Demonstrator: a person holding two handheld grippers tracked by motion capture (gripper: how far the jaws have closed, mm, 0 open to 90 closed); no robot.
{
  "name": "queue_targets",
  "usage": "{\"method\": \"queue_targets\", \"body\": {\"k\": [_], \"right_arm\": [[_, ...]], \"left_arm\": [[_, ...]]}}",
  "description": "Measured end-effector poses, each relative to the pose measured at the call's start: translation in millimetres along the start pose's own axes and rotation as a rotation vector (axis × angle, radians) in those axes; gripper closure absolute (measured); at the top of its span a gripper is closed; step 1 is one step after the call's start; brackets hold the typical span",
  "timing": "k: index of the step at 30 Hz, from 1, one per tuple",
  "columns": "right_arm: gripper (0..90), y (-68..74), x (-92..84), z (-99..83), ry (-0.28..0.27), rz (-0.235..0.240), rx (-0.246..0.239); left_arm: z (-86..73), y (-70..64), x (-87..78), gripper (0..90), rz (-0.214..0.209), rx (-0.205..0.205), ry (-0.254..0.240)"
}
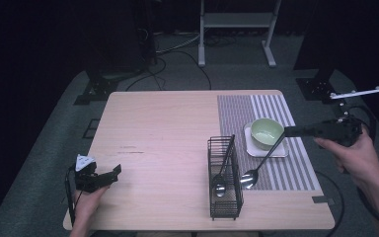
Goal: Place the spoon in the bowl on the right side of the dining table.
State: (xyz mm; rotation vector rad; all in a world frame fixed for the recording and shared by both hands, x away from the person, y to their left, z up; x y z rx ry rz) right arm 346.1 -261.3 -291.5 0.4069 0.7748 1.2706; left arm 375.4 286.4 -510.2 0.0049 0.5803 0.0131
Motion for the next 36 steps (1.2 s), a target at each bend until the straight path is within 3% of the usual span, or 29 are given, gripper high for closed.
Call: {"method": "queue_targets", "body": {"k": [36], "right_arm": [[88.6, -40.1, -23.0, -22.3, -0.033, -0.056, 0.078]], "left_arm": [[-0.2, 0.0, -0.1, 0.4, 0.0, 0.002, 0.003]]}}
Point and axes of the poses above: each handheld gripper's, and its own axes: x roughly forward along the jaws, z roughly out of its top, y roughly to its left, the point moved 9 cm from there along x, roughly forward along the jaws, and after that the axes turned 14 degrees about z, right-handed, at the moved point
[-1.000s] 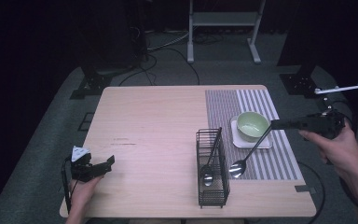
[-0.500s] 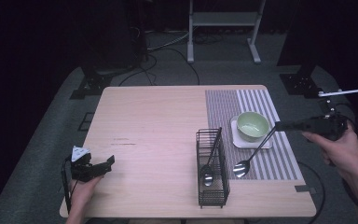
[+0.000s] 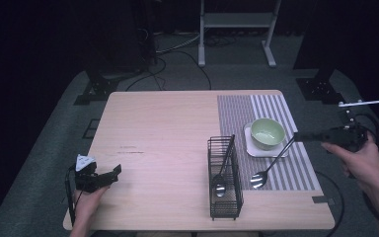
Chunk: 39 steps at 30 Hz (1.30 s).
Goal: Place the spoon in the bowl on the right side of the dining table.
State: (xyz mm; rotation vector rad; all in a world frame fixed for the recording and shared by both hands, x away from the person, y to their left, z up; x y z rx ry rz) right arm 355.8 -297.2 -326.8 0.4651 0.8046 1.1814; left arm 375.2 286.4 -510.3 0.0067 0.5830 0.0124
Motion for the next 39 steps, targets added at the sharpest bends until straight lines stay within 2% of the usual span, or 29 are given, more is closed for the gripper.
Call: {"method": "queue_targets", "body": {"k": [21, 39], "right_arm": [[88.5, -30.1, 1.1, -12.0, 0.008, -0.059, 0.05], [88.6, -53.9, 1.6, -17.0, -0.013, -0.117, 0.082]], "left_arm": [[0.0, 0.1, -0.1, 0.4, 0.0, 0.001, 0.0], [-0.2, -0.1, -0.1, 0.4, 0.0, 0.001, 0.001]]}}
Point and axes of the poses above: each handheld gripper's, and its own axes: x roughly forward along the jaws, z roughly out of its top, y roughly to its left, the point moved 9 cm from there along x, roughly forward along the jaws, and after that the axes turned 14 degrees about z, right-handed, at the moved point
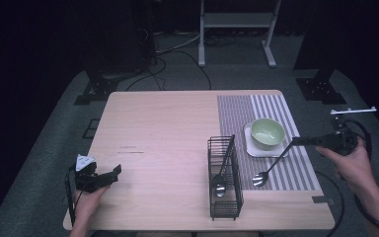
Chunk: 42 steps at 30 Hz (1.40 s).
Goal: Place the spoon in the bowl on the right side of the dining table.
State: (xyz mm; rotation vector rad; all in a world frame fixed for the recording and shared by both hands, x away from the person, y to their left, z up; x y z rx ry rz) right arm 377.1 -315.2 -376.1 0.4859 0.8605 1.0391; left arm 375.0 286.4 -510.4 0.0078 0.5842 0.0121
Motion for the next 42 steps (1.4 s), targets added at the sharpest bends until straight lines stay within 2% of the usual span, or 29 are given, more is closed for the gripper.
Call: {"method": "queue_targets", "body": {"k": [16, 42], "right_arm": [[88.6, -15.7, 3.1, 2.1, -0.031, -0.038, 0.012], [88.6, -31.0, 13.1, 16.6, -0.066, -0.073, 0.029]], "left_arm": [[0.0, -0.1, 0.5, 0.4, -0.002, 0.0, -0.002], [-0.2, 0.1, 0.6, 0.4, -0.004, -0.003, -0.001]]}}
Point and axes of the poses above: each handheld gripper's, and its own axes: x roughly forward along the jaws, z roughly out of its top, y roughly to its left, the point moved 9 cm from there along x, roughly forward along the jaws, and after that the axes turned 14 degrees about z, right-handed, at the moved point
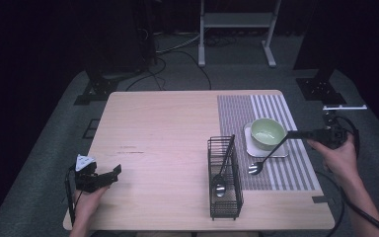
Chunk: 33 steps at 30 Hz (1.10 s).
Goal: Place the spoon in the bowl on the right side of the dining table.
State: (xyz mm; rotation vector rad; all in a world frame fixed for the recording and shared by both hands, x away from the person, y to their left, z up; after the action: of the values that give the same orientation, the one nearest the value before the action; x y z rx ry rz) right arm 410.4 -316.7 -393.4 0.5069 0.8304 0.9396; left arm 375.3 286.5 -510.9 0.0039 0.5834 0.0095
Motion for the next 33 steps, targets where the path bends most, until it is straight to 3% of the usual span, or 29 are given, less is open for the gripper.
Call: {"method": "queue_targets", "body": {"k": [33], "right_arm": [[88.6, -7.9, -0.6, 25.2, -0.066, -0.041, 0.013]], "left_arm": [[0.1, 0.4, -0.2, 0.4, 0.002, 0.002, -0.001]]}}
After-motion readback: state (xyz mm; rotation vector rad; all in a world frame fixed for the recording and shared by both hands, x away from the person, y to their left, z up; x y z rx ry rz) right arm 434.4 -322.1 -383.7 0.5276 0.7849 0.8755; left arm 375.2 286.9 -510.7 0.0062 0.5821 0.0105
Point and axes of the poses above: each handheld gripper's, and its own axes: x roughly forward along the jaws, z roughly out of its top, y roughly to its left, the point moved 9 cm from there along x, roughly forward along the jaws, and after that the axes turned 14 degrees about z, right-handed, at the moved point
